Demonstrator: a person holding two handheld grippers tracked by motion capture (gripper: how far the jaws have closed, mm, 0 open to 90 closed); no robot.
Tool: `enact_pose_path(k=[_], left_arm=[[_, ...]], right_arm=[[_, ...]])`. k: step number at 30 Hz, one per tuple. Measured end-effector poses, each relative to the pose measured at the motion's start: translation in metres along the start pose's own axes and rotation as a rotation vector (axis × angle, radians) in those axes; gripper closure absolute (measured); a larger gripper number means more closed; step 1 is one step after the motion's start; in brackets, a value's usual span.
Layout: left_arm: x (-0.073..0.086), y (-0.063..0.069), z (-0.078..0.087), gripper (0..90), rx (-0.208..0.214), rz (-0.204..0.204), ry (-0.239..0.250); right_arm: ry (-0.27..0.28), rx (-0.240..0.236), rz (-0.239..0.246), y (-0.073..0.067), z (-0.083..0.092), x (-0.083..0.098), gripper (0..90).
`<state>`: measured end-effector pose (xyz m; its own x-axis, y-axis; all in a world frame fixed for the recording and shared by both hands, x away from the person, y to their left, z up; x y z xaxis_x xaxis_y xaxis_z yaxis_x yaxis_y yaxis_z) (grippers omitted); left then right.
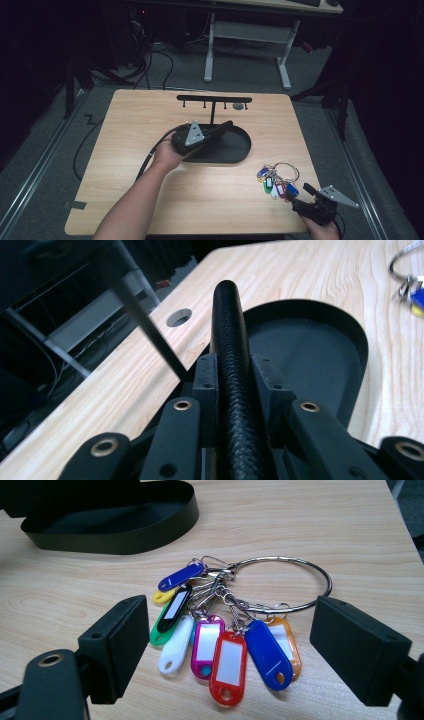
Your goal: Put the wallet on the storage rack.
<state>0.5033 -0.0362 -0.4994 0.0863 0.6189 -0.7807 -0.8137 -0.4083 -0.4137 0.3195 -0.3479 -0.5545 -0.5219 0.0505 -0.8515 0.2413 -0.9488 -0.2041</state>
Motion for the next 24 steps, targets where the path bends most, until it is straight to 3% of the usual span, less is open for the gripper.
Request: enact_pose_path(k=[11,17,22,24], left_arm=[[-0.006,0.001,-0.023,75.1,0.03,-0.094,0.021],[-0.001,-0.002,-0.03,75.1,0.034,-0.075,0.046],[0.012,0.005,-0.028,74.4,0.057,-0.119,0.003],[0.022,0.007,-0.027,74.4,0.079,-0.113,-0.035]], right_arm=[[-0.011,0.012,-0.017,0.003,0.0,0.004,16.2],[-0.011,0.018,-0.027,0.003,0.001,0.006,16.3],[-0.011,0.024,-0.035,0.003,0.001,0.006,16.3],[-0.011,0.023,-0.027,0.001,0.001,0.006,16.3]])
Point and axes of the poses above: each handheld gripper's, and its own axes: z roughly backward along the jaws, x roughly out of its underside, y roughly to its right, the point moved 9 cm from there along -z, roughly forward along the jaws, and after that the axes turned 2 degrees about -z, right-handed, at the moved point
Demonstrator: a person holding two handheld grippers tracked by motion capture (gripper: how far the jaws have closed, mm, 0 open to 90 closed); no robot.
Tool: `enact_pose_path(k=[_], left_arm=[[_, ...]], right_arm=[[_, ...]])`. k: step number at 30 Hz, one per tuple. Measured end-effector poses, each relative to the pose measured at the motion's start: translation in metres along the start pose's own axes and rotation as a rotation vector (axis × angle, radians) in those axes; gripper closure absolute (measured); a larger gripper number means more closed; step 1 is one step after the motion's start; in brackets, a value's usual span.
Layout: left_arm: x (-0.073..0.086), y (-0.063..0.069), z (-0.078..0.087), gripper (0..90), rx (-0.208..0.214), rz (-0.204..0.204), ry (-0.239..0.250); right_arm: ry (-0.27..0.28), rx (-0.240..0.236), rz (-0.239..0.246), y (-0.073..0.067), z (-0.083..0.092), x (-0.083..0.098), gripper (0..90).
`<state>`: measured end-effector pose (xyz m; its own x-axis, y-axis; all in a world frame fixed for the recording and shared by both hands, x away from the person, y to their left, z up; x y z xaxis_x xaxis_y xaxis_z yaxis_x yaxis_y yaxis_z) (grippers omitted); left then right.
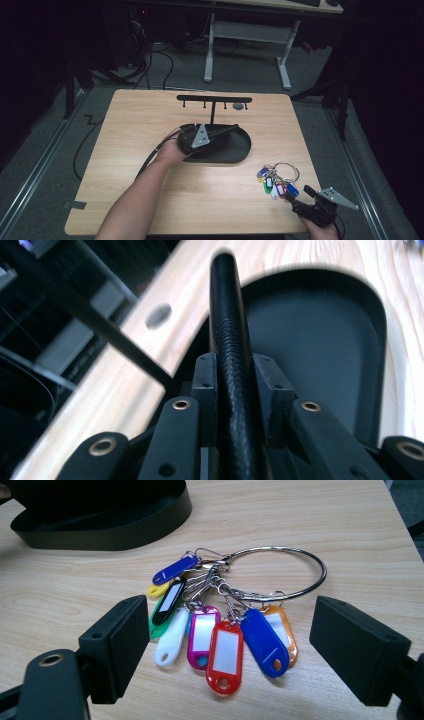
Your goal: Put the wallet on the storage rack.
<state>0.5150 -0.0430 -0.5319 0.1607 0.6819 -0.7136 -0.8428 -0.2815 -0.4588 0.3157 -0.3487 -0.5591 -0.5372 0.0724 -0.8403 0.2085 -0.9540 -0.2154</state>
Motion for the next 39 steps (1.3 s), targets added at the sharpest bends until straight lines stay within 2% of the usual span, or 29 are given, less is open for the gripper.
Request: enact_pose_path(k=[2,7,8,11,15,22,24,26,29,35,37,39], left_arm=[[0.002,0.001,0.002,74.4,0.008,-0.001,-0.006],[0.002,0.01,0.003,74.3,0.017,-0.06,-0.038],[0.002,0.01,0.003,74.2,0.017,-0.06,-0.038],[0.003,0.021,0.0,73.0,0.043,-0.075,-0.07],[0.003,0.028,-0.001,70.7,0.054,-0.066,-0.09],[0.011,0.033,0.007,65.6,0.076,-0.054,-0.116],[0.02,0.034,0.009,64.4,0.084,-0.059,-0.137],[0.026,0.032,0.01,64.2,0.07,-0.066,-0.153],[0.03,0.025,0.009,64.6,0.061,-0.039,-0.158],[0.027,0.019,0.0,64.9,0.057,-0.039,-0.171],[0.026,0.02,-0.003,63.6,0.073,-0.027,-0.172],[0.024,0.02,-0.003,60.5,0.083,0.011,-0.17]], right_arm=[[0.002,-0.002,0.007,-0.001,0.0,0.0,16.3],[0.005,-0.001,-0.002,-0.001,0.001,-0.001,16.3],[0.005,-0.001,-0.002,-0.001,0.001,-0.001,16.3],[0.004,-0.002,-0.003,-0.001,0.0,-0.001,16.4],[-0.004,-0.003,0.0,-0.002,-0.002,0.001,16.4],[-0.01,-0.008,-0.004,-0.005,-0.005,0.001,16.4],[-0.009,-0.008,0.007,-0.005,-0.005,0.001,16.4],[-0.009,-0.006,0.005,-0.006,-0.004,0.0,16.4],[-0.005,-0.004,0.01,-0.007,-0.003,0.0,16.4],[-0.002,-0.004,0.005,-0.005,-0.003,0.0,16.4],[-0.002,-0.005,0.005,-0.004,-0.002,0.0,16.5],[-0.002,-0.007,0.004,-0.004,-0.002,0.0,16.5]])
Point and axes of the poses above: each handheld gripper's, and its own axes: z roughly backward along the jaws, x roughly out of its underside, y roughly to its right, the point moved 9 cm from there along -z, roughly forward along the jaws, and after that the axes turned 2 degrees about -z, right-handed, at the moved point
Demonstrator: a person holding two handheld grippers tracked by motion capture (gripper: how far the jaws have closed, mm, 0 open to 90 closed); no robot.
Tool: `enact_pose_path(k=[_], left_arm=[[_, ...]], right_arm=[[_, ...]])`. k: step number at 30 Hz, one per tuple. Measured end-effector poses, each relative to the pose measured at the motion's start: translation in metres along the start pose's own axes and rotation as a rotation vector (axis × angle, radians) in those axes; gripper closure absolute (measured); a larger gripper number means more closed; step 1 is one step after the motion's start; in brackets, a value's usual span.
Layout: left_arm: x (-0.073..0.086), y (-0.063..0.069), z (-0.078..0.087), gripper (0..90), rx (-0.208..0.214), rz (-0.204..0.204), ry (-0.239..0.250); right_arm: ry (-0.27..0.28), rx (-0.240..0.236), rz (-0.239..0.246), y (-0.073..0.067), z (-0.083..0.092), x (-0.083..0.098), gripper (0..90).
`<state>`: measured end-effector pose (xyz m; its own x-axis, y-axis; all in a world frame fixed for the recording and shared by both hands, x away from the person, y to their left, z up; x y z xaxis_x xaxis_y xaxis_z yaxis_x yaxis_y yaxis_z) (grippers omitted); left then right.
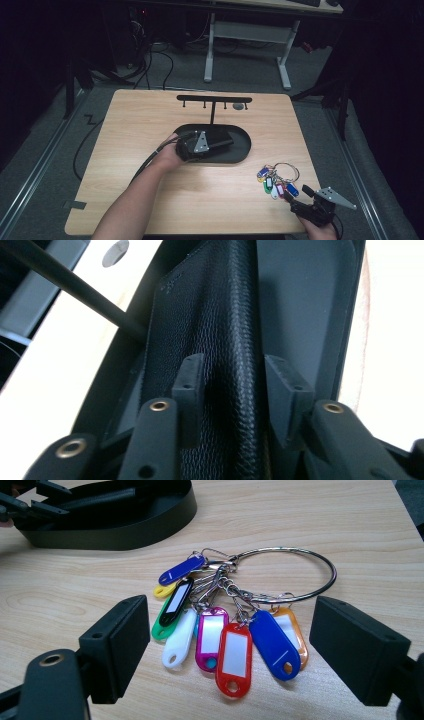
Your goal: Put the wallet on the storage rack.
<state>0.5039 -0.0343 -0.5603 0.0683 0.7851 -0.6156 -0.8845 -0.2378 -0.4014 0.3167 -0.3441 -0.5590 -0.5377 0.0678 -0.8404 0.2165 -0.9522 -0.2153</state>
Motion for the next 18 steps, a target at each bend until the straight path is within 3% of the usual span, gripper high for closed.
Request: enact_pose_path(k=[7,10,11,13,17,18], left_arm=[[-0.003,-0.002,0.009,48.8,0.005,0.11,0.043],[-0.004,0.0,0.018,44.4,-0.016,0.154,0.07],[-0.004,0.0,0.018,43.6,-0.016,0.154,0.07],[-0.003,0.002,0.027,42.6,-0.023,0.198,0.096],[-0.001,0.008,0.037,42.3,-0.022,0.242,0.124],[0.002,0.011,0.043,41.9,-0.029,0.292,0.156]], right_arm=[[0.007,-0.001,0.007,0.0,0.002,-0.001,16.4],[0.007,-0.003,0.013,-0.002,0.002,-0.002,16.5],[0.007,-0.003,0.013,-0.002,0.002,-0.002,16.5],[0.004,-0.004,0.02,-0.002,0.001,-0.002,16.6],[0.003,-0.005,0.028,-0.003,0.0,-0.003,16.7],[0.002,-0.006,0.029,-0.003,0.0,-0.003,16.9]])
Point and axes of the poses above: each handheld gripper's, and its own axes: z roughly backward along the jaws, x roughly out of its underside, y roughly to its right, the point moved 9 cm from there along -z, roughly forward along the jaws, and after that the axes turned 2 degrees about -z, right-handed, at the moved point
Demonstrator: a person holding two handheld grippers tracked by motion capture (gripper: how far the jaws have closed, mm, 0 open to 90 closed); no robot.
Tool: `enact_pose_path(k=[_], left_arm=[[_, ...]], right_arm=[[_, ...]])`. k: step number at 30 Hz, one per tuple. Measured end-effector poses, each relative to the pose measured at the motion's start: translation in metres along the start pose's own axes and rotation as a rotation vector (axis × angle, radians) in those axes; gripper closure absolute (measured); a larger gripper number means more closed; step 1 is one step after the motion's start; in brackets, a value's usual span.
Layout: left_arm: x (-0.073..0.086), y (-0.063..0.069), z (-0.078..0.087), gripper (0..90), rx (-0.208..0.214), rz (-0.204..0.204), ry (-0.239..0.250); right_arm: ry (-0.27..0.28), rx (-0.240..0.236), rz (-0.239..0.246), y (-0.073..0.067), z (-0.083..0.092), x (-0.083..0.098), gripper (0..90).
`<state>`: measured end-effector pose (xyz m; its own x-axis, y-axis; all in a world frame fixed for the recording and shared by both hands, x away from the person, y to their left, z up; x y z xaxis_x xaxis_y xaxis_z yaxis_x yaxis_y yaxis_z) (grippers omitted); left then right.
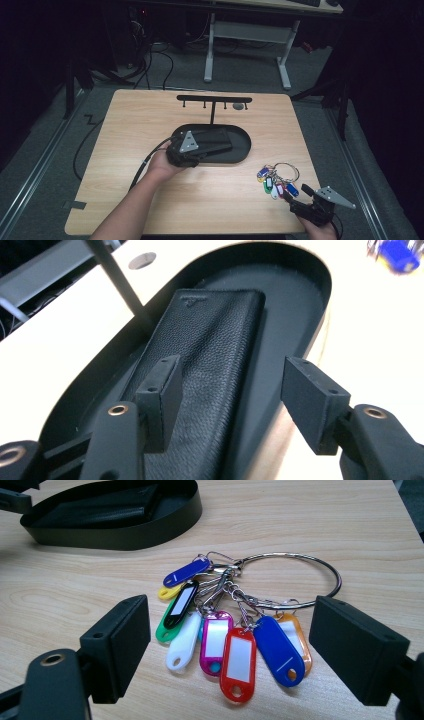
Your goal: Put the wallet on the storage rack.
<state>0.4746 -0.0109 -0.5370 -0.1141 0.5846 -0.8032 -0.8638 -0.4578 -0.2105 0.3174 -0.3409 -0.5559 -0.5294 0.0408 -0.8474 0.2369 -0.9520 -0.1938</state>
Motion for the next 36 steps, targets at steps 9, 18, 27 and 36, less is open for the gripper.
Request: enact_pose_path(k=[9,18,27,36], left_arm=[[0.019,0.005,0.029,39.8,-0.027,0.161,0.064],[0.036,0.019,0.055,36.5,-0.055,0.218,0.072],[0.062,0.032,0.082,34.2,-0.084,0.258,0.042],[0.099,0.046,0.116,30.1,-0.116,0.297,-0.018]], right_arm=[[-0.007,-0.008,0.019,-0.004,-0.001,0.001,17.2],[-0.012,-0.016,0.023,-0.004,-0.001,0.001,17.2],[-0.008,-0.022,0.021,-0.005,-0.001,0.0,17.2],[-0.016,-0.027,0.026,-0.006,-0.001,0.001,18.0]])
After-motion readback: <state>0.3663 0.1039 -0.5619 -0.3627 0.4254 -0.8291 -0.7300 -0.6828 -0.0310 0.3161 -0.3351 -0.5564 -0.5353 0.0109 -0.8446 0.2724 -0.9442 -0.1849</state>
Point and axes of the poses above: each handheld gripper's, and its own axes: z roughly backward along the jaws, x roughly out of its underside, y roughly to its right, the point moved 9 cm from there along -z, roughly forward along the jaws, and after that the axes turned 2 degrees about -z, right-handed, at the moved point
